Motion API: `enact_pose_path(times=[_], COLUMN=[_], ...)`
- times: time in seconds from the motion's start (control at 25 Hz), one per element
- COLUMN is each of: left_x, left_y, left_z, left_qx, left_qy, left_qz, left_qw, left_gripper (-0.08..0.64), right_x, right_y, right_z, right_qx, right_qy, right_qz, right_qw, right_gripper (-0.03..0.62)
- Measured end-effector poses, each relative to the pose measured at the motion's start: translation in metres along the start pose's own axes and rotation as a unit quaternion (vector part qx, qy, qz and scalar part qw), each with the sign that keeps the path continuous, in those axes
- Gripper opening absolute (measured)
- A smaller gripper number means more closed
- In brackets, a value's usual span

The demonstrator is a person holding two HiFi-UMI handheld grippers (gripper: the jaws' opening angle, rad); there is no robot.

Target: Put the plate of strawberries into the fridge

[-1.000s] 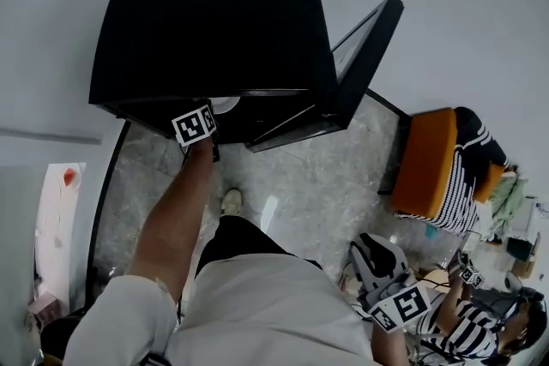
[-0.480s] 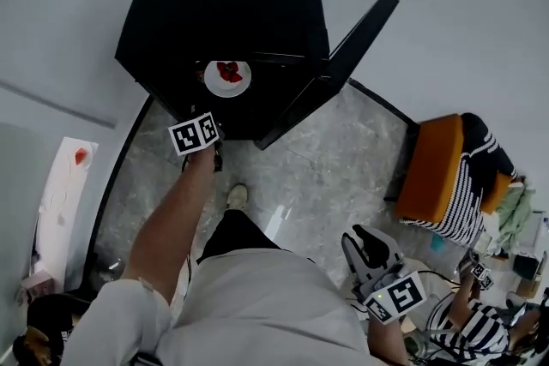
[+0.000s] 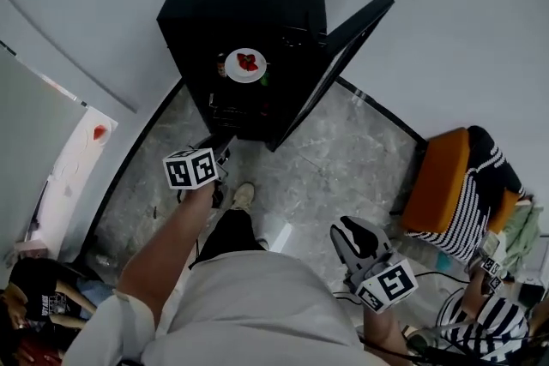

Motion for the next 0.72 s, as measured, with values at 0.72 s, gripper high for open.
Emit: enact_pose_path(times=[0.72], left_x=[-0.158], left_y=[-0.059], left_z=[-0.227], left_qx=[0.041], left_qy=[-0.187], left_qz=[0.078], left_qw=[0.9784], left_gripper=[0.143], right_x=[0.083], right_y=[-0.028], right_z=[-0.045], right_qx=[-0.009], right_qy=[0.075], right_qz=[-0.004], right_qw=[0.997], right_gripper=[0.098])
Point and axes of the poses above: the fingertips, and each gripper's own axes: z forward along the fingers, x to its left, y out of its top, the point moved 4 cm from there along -z, backward along the fingers, and after that the axes turned 13 degrees about -x, right-handed, at the moved point
